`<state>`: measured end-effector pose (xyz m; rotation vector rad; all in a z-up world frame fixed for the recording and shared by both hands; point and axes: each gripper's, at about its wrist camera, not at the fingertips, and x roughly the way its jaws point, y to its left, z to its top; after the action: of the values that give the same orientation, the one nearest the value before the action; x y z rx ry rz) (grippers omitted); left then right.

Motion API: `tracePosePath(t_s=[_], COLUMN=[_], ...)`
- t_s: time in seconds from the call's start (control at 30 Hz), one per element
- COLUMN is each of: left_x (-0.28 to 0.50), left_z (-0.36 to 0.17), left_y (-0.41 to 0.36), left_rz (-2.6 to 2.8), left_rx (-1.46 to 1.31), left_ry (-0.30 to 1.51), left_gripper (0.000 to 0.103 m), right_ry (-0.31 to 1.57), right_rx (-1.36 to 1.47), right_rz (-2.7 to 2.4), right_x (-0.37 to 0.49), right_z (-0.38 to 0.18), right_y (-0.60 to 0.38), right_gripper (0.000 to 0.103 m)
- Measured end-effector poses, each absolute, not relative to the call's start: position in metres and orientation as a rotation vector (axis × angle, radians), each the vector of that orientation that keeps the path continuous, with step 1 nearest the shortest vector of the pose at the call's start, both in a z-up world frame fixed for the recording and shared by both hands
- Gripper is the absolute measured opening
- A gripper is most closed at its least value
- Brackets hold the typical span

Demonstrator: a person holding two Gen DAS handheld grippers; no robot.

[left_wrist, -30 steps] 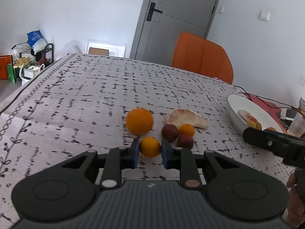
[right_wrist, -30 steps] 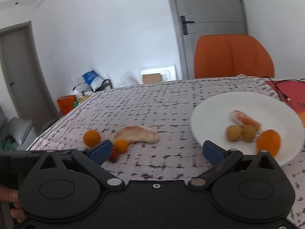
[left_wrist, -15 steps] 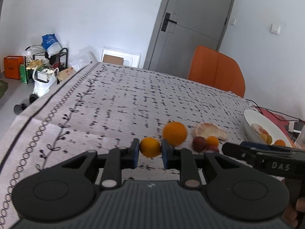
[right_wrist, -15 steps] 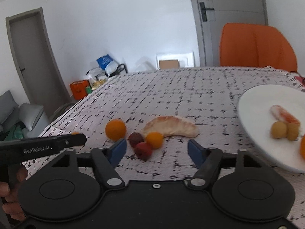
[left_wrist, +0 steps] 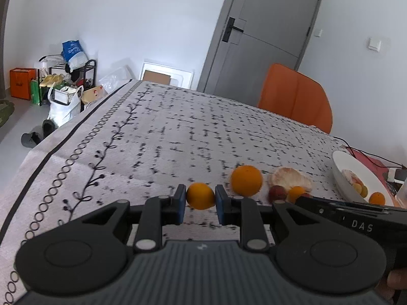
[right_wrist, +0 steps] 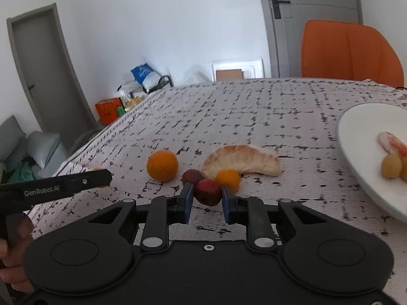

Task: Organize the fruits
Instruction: 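Grasp a small orange with the left gripper while the right gripper grasps a red plum, then carry the small orange and the red plum toward the white plate with both grippers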

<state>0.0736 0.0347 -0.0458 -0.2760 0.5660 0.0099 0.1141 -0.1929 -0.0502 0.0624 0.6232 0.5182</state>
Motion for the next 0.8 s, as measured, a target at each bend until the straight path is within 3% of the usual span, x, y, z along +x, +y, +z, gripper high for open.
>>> tracePosePath(t_s=[0.8], left_x=[0.095], left_z=[-0.023], left_y=[-0.054], left_rz=[-0.148], left_rx=[-0.193], left_ry=[0.525], left_gripper=[0.023], right_ry=[0.496], right_rx=[0.151], right_rz=[0.371], right_x=[0.099], right_z=[-0.023], right_y=[-0.287], right_gripper=[0.022])
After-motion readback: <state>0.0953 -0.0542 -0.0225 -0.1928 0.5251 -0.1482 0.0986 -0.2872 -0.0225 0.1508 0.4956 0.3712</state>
